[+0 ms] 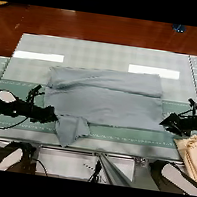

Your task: Fold the shirts.

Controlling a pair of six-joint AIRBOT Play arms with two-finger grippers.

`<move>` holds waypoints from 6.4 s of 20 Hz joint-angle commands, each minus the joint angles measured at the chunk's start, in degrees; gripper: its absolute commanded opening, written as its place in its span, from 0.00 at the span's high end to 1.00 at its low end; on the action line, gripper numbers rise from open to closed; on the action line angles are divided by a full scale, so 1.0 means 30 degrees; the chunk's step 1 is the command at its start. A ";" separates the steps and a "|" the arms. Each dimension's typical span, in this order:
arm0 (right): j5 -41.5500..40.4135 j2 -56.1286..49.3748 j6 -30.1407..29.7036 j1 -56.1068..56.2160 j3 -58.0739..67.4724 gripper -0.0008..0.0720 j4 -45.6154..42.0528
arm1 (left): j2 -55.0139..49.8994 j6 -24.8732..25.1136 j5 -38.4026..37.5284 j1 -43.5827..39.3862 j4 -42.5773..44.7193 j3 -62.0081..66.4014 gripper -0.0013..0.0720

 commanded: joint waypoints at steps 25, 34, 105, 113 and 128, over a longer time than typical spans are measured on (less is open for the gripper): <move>-1.2888 -0.2018 0.0364 0.6105 0.7380 0.95 0.8320 | -0.6207 -0.0066 0.3053 0.0364 -0.2645 1.4615 0.94; -1.4069 -0.5253 -0.0459 0.6943 0.7373 0.95 0.8029 | -1.2757 -0.0066 0.1559 0.0372 -0.2849 1.7522 0.94; -0.4561 0.9653 0.4175 1.0746 0.7373 0.95 0.3570 | -1.4659 -0.0729 0.7271 -1.5132 -1.0513 1.7522 0.94; -0.4350 1.0462 0.4932 1.0805 0.7373 0.95 0.1384 | -1.3508 -0.0007 0.7679 -1.3559 -0.9959 1.7515 0.95; -1.9635 -0.0605 0.4728 2.1828 0.7373 0.95 0.5712 | -0.3198 -0.0066 0.0146 0.3512 -0.5821 1.7515 0.94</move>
